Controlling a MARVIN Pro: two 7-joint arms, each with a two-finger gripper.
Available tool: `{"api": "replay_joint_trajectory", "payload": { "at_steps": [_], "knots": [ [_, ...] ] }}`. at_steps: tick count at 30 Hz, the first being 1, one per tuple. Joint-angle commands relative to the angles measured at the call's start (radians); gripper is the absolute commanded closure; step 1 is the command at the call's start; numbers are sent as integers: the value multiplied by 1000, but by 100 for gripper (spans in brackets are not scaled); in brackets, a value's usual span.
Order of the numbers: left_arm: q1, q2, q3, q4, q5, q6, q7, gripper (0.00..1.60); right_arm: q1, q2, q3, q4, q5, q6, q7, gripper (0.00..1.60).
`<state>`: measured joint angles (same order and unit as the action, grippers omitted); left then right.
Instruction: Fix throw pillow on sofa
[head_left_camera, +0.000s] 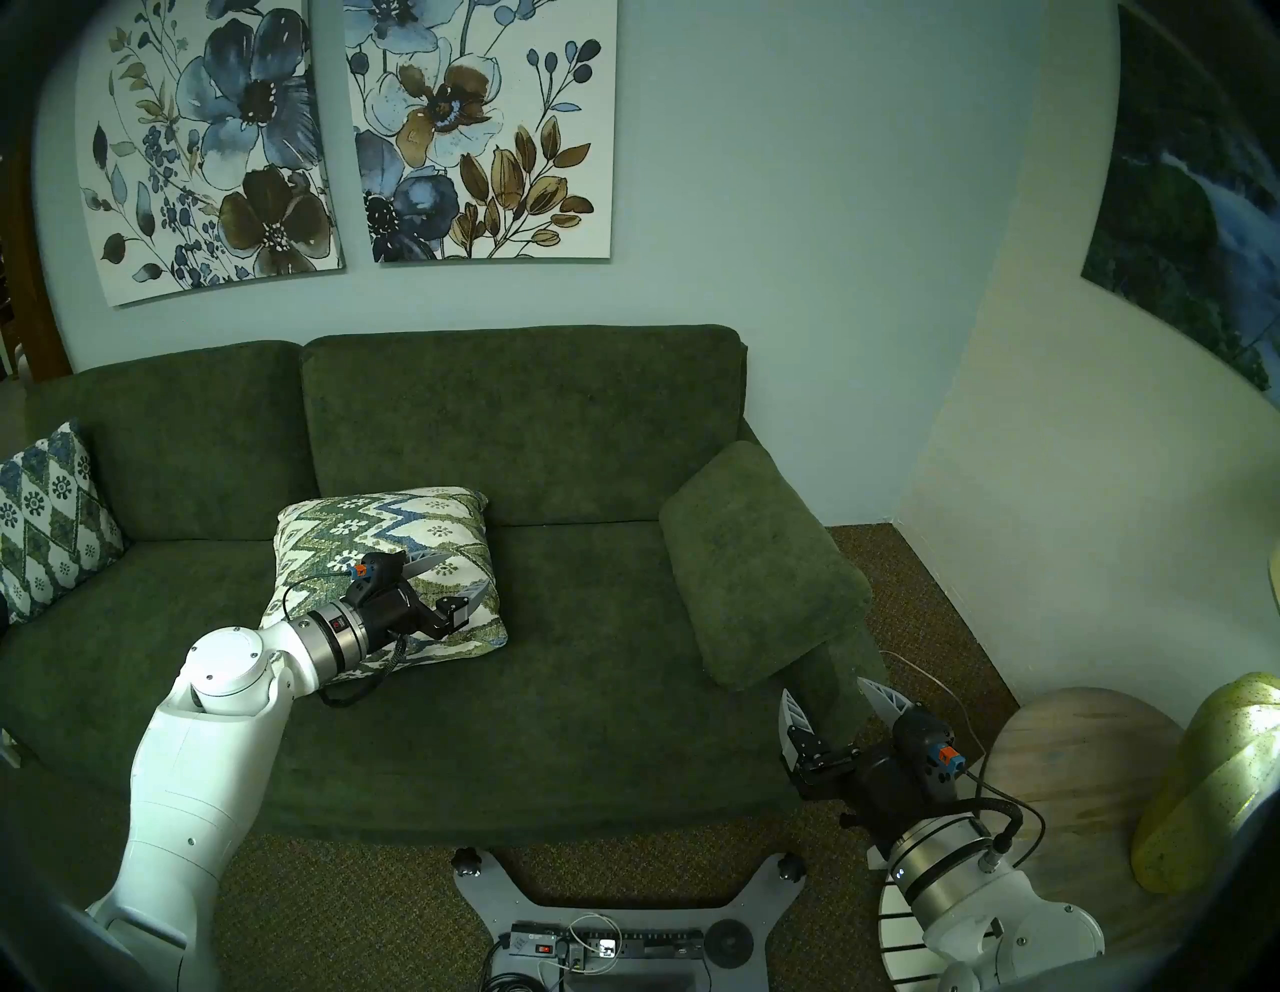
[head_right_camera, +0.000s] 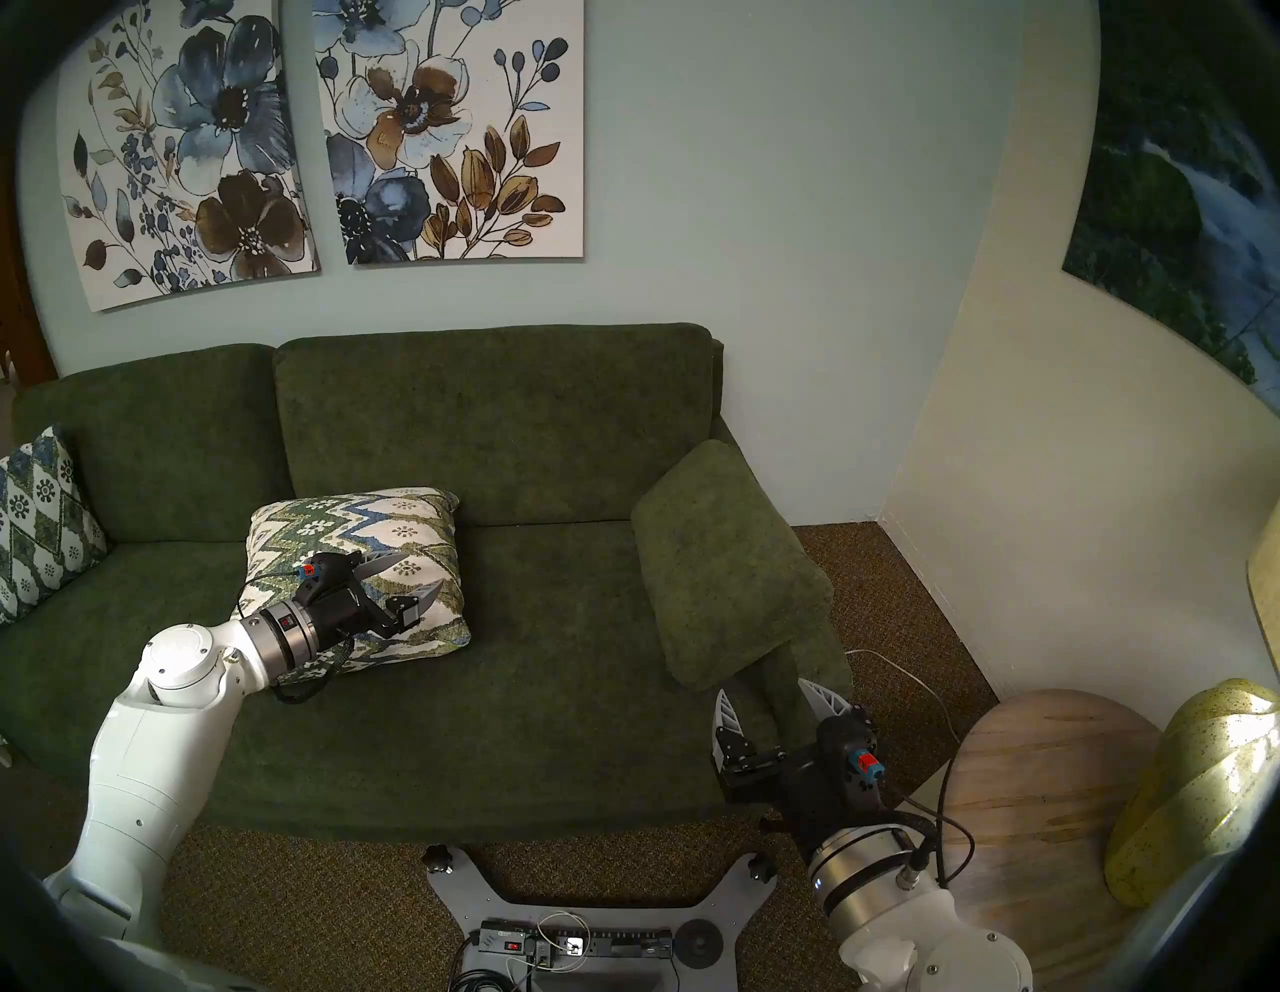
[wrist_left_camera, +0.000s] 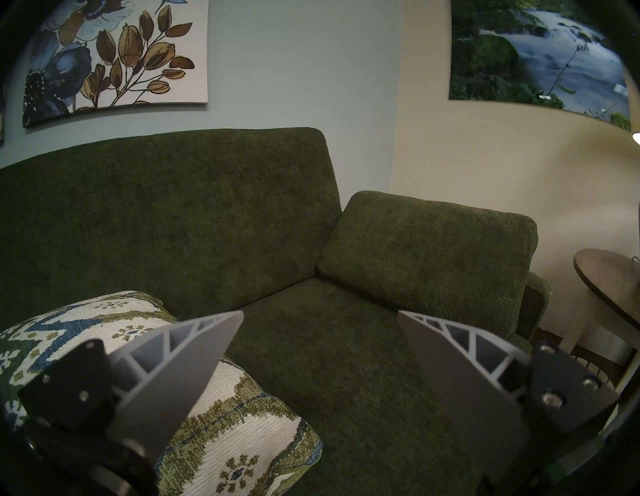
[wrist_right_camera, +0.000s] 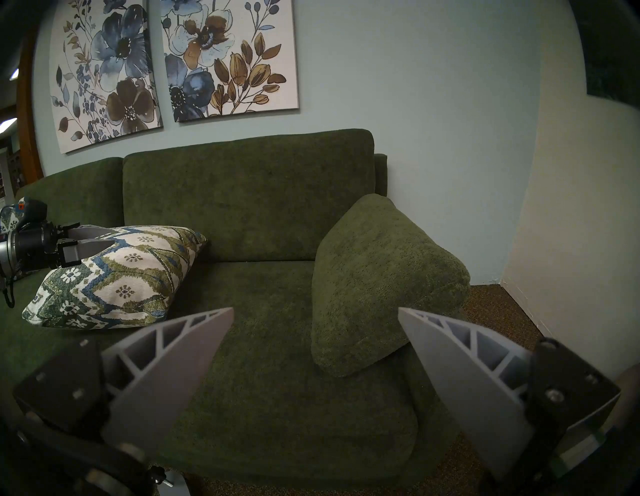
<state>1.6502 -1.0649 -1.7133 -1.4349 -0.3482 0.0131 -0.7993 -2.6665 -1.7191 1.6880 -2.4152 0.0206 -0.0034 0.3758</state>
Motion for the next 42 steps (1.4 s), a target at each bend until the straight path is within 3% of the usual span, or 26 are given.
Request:
{"api": "replay_joint_trajectory", "payload": {
  "at_steps": [1, 8, 15, 22, 29, 42],
  "knots": [
    [4, 7, -31, -26, -35, 19, -14, 0, 1, 1, -1, -11, 0, 0, 2, 0],
    [17, 46, -116, -89, -110, 105, -53, 0, 2, -1, -1, -10, -1, -1, 4, 0],
    [0, 80, -204, -97, -145, 181, -41, 0, 2, -3, 0, -9, -2, -2, 6, 0],
    [-37, 140, -300, 15, -159, 280, -20, 0, 3, -6, 0, -9, -3, -2, 8, 0],
    [-94, 230, -340, 161, -191, 426, -49, 0, 4, -8, 1, -8, -4, -2, 10, 0],
    [-172, 365, -365, 340, -175, 601, -109, 0, 4, -13, 2, -9, -6, -2, 14, 0]
  ]
}}
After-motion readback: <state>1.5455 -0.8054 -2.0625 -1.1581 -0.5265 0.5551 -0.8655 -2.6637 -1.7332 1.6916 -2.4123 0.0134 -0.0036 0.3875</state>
